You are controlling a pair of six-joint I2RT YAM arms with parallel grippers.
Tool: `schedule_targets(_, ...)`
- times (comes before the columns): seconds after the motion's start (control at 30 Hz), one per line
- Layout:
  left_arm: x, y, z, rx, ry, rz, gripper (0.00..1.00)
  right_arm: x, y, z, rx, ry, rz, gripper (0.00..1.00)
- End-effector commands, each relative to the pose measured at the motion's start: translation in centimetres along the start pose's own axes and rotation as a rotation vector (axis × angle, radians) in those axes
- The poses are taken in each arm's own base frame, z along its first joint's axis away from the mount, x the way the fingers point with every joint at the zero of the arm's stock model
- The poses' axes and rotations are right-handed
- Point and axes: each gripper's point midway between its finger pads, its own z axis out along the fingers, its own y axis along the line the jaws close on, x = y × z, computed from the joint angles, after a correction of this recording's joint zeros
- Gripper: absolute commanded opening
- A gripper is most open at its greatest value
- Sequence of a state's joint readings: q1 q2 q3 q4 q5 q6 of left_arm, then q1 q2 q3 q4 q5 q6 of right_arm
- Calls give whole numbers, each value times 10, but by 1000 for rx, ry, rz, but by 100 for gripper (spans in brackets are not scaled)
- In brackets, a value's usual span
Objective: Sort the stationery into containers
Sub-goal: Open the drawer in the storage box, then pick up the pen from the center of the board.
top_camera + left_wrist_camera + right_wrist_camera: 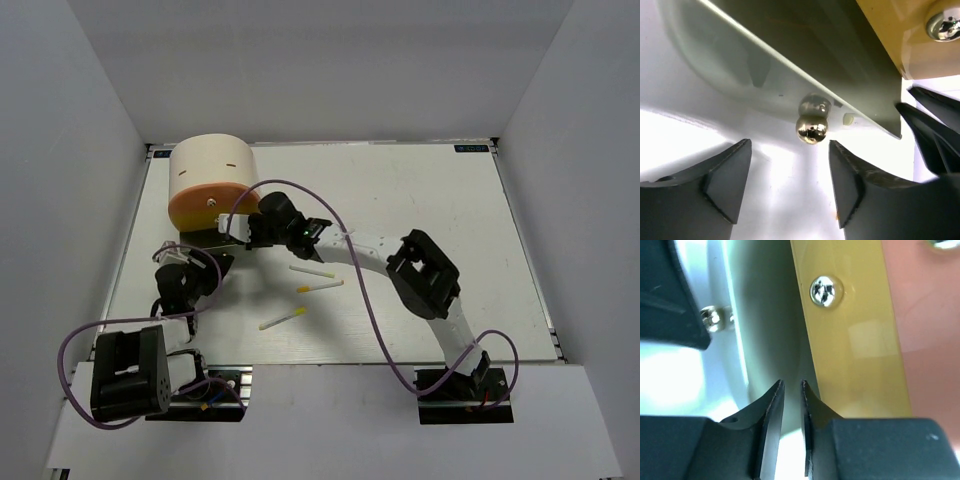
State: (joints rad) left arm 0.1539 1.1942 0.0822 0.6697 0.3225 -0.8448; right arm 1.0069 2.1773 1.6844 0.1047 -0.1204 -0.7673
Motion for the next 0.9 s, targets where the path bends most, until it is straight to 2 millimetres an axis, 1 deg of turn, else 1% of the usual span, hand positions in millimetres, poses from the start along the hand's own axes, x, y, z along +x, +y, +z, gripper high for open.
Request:
schedule_targets(0.0, -1, -6, -5, 13, -3, 20, 77, -55, -31, -42, 62, -123, -18, 25)
schedule_targets(0.03, -2, -7, -6, 17, -7, 22, 77, -62, -35, -51, 71, -135, -20, 27)
schedule_targets(0.07, -3, -8, -7, 18, -8, 23, 79, -62, -34, -57, 72, -133, -21, 27)
schedule_targets(0.1, -1, -7, -9, 12, -2, 20, 83, -64, -34, -61, 72, -136, -17, 27)
schedule_targets(0.13, -8, -15, -10, 33, -22, 29, 84, -69, -38, -69, 82, -144, -18, 28)
schedule_targets(0.17, -8, -16, -12, 35, -24, 40, 87, -65, -33, -70, 73, -133, -12, 28)
schedule_targets(0.2, -6, -13, -14, 16, -19, 34, 88, -70, -34, -80, 79, -144, -14, 28)
schedule_targets(0.23, -7, -14, -15, 18, -21, 35, 94, -65, -30, -82, 70, -135, -9, 30)
schedule_targets(0.27, -11, -20, -19, 38, -39, 43, 97, -64, -30, -86, 74, -133, -4, 30)
schedule_targets(0.3, -14, -25, -20, 47, -47, 48, 99, -72, -33, -98, 86, -148, -5, 31)
schedule_targets(0.33, -13, -23, -22, 32, -46, 43, 99, -64, -26, -101, 75, -132, 2, 31)
schedule_targets(0.37, -14, -24, -23, 34, -47, 44, 99, -62, -24, -103, 76, -126, 14, 32)
schedule_targets(0.4, -16, -28, -27, 49, -61, 51, 99, -63, -22, -115, 79, -132, 16, 34)
schedule_targets(0.43, -17, -30, -28, 46, -58, 49, 99, -59, -22, -118, 88, -124, 24, 34)
schedule_targets(0.47, -17, -30, -30, 44, -58, 58, 99, -64, -28, -128, 109, -135, 32, 36)
schedule_targets(0.5, -20, -34, -31, 51, -63, 61, 99, -60, -22, -129, 103, -126, 32, 39)
schedule_targets(0.53, -19, -34, -34, 49, -61, 60, 99, -63, -25, -139, 119, -133, 39, 40)
schedule_targets(0.57, -21, -37, -35, 54, -67, 71, 99, -62, -23, -140, 119, -129, 46, 41)
schedule_targets(0.6, -21, -37, -37, 53, -66, 71, 99, -56, -20, -143, 112, -114, 59, 43)
schedule_targets(0.63, -23, -40, -38, 57, -70, 82, 99, -57, -20, -149, 119, -115, 60, 44)
schedule_targets(0.7, -20, -39, -41, 48, -62, 78, 99, -50, -12, -151, 101, -95, 74, 47)
schedule_targets(0.73, -22, -41, -42, 49, -63, 91, 99, -51, -13, -156, 104, -97, 77, 49)
schedule_targets(0.77, -19, -38, -44, 39, -55, 97, 99, -41, -8, -158, 97, -74, 89, 49)
schedule_targets(0.8, -18, -38, -45, 37, -52, 97, 99, -46, -6, -162, 95, -83, 89, 52)
schedule_targets(0.87, -17, -40, -48, 39, -40, 105, 99, -36, 3, -167, 57, -65, 103, 57)
